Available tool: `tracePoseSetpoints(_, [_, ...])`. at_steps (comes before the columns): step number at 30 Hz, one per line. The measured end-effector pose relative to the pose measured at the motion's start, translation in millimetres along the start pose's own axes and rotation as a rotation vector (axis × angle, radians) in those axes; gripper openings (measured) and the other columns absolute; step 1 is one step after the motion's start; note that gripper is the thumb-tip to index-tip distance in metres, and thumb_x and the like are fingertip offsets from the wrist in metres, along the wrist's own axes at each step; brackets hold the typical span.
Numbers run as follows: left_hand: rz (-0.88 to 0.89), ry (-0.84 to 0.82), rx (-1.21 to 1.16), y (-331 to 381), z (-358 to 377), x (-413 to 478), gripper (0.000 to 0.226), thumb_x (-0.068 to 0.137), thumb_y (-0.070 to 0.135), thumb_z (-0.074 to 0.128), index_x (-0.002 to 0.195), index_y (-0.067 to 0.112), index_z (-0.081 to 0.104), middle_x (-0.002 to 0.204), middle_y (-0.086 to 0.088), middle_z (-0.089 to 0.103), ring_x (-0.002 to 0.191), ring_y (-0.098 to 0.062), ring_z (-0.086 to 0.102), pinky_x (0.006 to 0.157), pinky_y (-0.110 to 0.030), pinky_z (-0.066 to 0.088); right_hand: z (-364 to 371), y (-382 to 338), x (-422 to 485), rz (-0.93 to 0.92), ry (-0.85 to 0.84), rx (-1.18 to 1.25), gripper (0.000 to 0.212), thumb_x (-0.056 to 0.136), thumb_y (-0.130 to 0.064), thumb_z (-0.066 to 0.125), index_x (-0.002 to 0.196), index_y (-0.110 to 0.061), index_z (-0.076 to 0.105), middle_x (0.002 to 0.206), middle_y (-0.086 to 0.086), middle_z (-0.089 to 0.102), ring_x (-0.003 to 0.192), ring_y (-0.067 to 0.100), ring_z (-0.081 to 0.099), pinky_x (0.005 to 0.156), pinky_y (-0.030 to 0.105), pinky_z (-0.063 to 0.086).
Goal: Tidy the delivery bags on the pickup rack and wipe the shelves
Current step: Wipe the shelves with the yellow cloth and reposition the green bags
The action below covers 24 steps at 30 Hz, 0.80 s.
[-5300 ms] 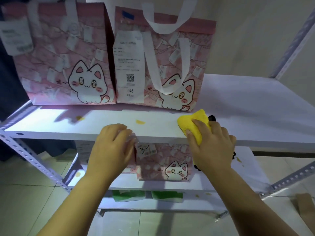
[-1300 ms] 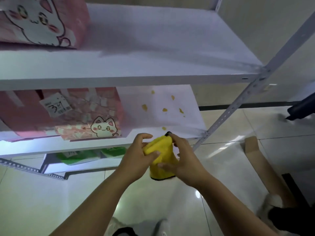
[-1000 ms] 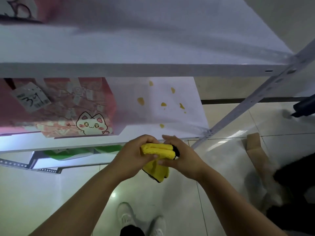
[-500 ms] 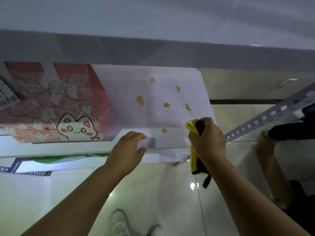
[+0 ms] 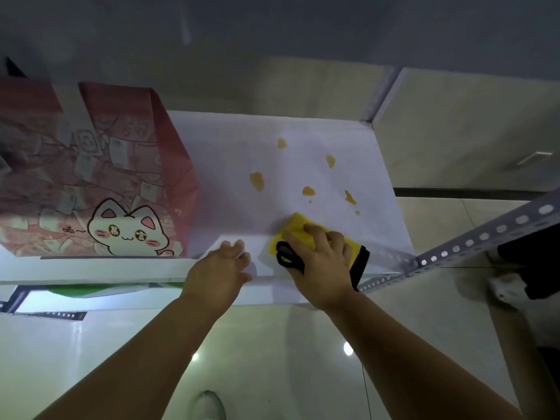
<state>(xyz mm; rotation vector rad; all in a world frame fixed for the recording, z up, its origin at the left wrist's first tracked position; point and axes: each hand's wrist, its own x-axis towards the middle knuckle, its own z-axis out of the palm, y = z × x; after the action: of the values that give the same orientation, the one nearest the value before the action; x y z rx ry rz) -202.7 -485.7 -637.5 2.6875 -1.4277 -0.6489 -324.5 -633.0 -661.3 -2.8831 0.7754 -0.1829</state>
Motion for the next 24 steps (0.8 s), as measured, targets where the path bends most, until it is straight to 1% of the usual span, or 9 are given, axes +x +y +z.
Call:
tracePoseSetpoints(4, [0.008,0.007,0.002,-1.6,0.0,-0.3,0.045,0.098,0.034,0.038,0.141,0.021,0.038,0.155,0.007,0.018,0.139,-0.012,0.022,0.109,-0.026,0.026,-10.5,24.0,-7.4,-0.198,-0.031,-0.048,0.046,0.068,-0.054,0.046,0.111,-0.044,0.062,0.108,0.003,0.063,0.08,0.035,0.057,0.065,0.04,0.045])
tracePoseSetpoints(7, [0.0,-0.005,-0.005,-2.9,0.6,4.1,0.045,0.096,0.035,0.042,0.139,0.021,0.041,0.154,0.005,0.023,0.137,-0.014,0.028,0.108,-0.027,0.028,-17.1,50.7,2.6,0.095,-0.021,-0.119,0.044,0.074,-0.065,0.046,0.116,-0.053,0.053,0.118,0.003,0.051,0.097,0.036,0.048,0.081,0.045,0.037])
tracePoseSetpoints(9, [-0.006,-0.002,-0.014,-3.6,0.5,6.7,0.044,0.094,0.036,0.046,0.136,0.021,0.045,0.151,0.005,0.029,0.131,-0.014,0.037,0.105,-0.027,0.033,-13.9,54.8,11.0,0.345,-0.025,-0.079,0.047,0.081,-0.066,0.047,0.124,-0.05,0.047,0.13,0.005,0.04,0.109,0.035,0.039,0.09,0.045,0.03])
tracePoseSetpoints(11, [-0.01,0.006,-0.017,-4.3,0.4,7.6,0.044,0.094,0.036,0.047,0.135,0.022,0.046,0.149,0.006,0.031,0.129,-0.014,0.039,0.102,-0.026,0.033,-8.2,41.5,15.7,0.454,-0.02,-0.069,0.05,0.083,-0.062,0.047,0.13,-0.046,0.041,0.136,0.007,0.032,0.112,0.036,0.036,0.094,0.045,0.028])
tracePoseSetpoints(14, [0.004,0.03,-0.013,-4.7,2.0,7.7,0.044,0.093,0.036,0.047,0.135,0.022,0.047,0.149,0.007,0.033,0.129,-0.014,0.038,0.101,-0.026,0.033,3.0,10.1,13.0,0.352,-0.048,-0.08,0.05,0.084,-0.058,0.048,0.132,-0.044,0.039,0.138,0.01,0.03,0.109,0.038,0.038,0.093,0.048,0.028])
tracePoseSetpoints(17, [0.0,0.07,-0.043,-6.2,3.5,7.0,0.043,0.091,0.038,0.051,0.132,0.023,0.051,0.144,0.006,0.04,0.127,-0.015,0.042,0.1,-0.028,0.035,10.4,0.2,3.6,0.16,0.044,-0.124,0.051,0.074,-0.055,0.052,0.122,-0.04,0.054,0.121,0.014,0.052,0.088,0.039,0.052,0.077,0.047,0.042])
tracePoseSetpoints(19, [0.009,0.112,-0.055,-7.6,3.9,6.0,0.042,0.089,0.04,0.052,0.128,0.024,0.056,0.142,0.005,0.044,0.124,-0.016,0.046,0.099,-0.027,0.036,11.4,8.4,-0.4,0.115,0.069,-0.117,0.052,0.072,-0.057,0.048,0.122,-0.041,0.053,0.117,0.012,0.055,0.084,0.037,0.055,0.072,0.045,0.045])
tracePoseSetpoints(21, [0.03,0.143,-0.047,-9.0,5.0,6.6,0.043,0.089,0.045,0.05,0.124,0.024,0.06,0.142,0.004,0.044,0.125,-0.016,0.046,0.1,-0.028,0.037,9.7,20.9,-2.8,0.112,0.064,-0.11,0.052,0.073,-0.058,0.047,0.123,-0.044,0.049,0.117,0.01,0.054,0.086,0.037,0.054,0.073,0.044,0.045])
tracePoseSetpoints(24, [0.021,0.167,-0.02,-8.7,5.9,9.6,0.043,0.088,0.053,0.046,0.11,0.022,0.066,0.132,0.004,0.053,0.118,-0.016,0.051,0.094,-0.028,0.04,6.9,46.1,-2.1,0.248,0.121,-0.1,0.053,0.074,-0.057,0.048,0.125,-0.041,0.05,0.117,0.012,0.053,0.089,0.04,0.052,0.074,0.047,0.044])
